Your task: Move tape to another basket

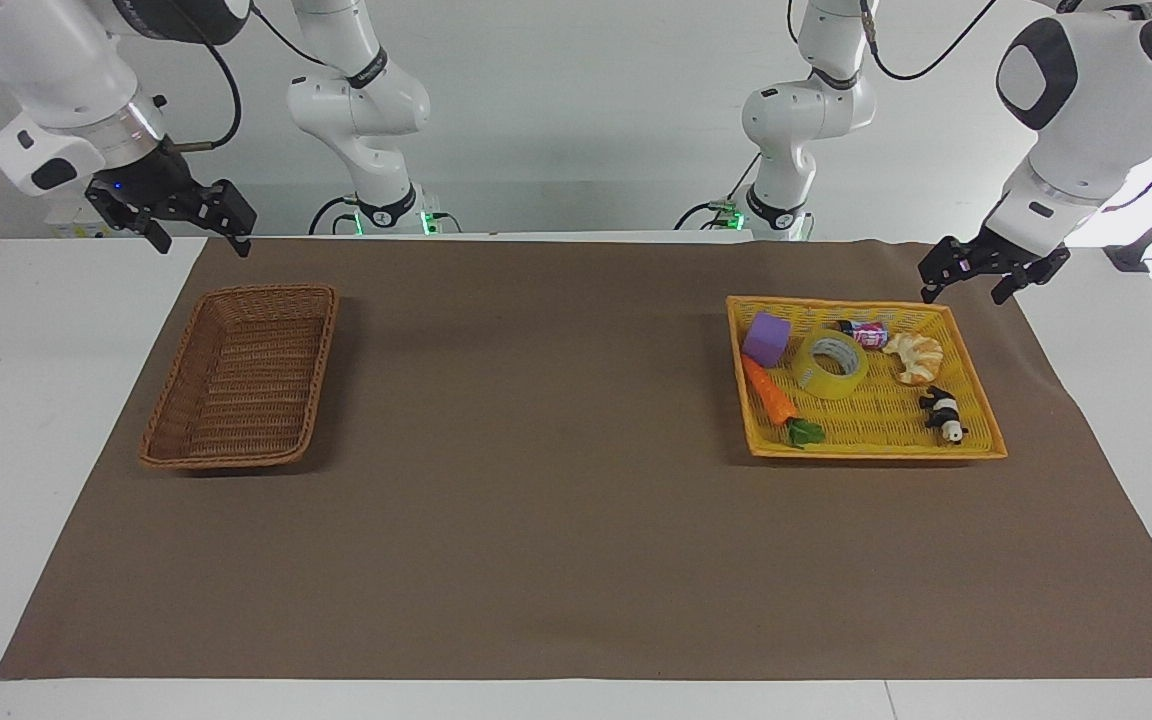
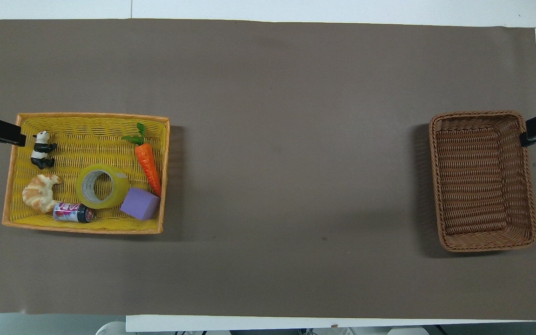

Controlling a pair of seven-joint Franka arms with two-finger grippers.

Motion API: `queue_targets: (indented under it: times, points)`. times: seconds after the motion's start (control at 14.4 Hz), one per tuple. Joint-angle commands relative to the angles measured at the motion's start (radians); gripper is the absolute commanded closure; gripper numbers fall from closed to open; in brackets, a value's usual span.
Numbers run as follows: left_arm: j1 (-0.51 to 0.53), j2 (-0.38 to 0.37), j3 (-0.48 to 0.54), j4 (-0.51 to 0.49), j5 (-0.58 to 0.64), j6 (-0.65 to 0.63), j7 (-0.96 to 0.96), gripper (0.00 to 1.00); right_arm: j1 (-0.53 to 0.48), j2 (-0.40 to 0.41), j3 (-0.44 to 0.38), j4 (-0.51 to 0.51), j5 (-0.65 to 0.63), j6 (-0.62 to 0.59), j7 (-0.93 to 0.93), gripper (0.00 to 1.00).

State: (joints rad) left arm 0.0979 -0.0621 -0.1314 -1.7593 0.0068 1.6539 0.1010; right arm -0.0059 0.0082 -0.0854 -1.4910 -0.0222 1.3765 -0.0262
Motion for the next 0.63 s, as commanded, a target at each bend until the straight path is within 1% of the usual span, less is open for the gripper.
queue_targets:
  times: [0.0,0.35,0.49,0.56]
  points:
    - [0.006,-0.016,0.001,-0.02,0.009,0.007,-0.004,0.0,-0.008,-0.019,0.004,-0.02,0.015,-0.004,-0.021,0.01]
    - [0.022,-0.021,0.004,-0.028,0.015,-0.002,-0.004,0.0,-0.008,-0.019,0.004,-0.02,0.013,-0.004,-0.021,0.01]
    - [0.025,-0.039,0.007,-0.078,0.018,0.016,-0.004,0.0,-0.008,-0.019,0.004,-0.02,0.015,-0.004,-0.021,0.01]
    - [0.028,-0.065,0.006,-0.133,0.018,0.045,-0.003,0.0,-0.008,-0.019,0.004,-0.02,0.015,-0.004,-0.021,0.01]
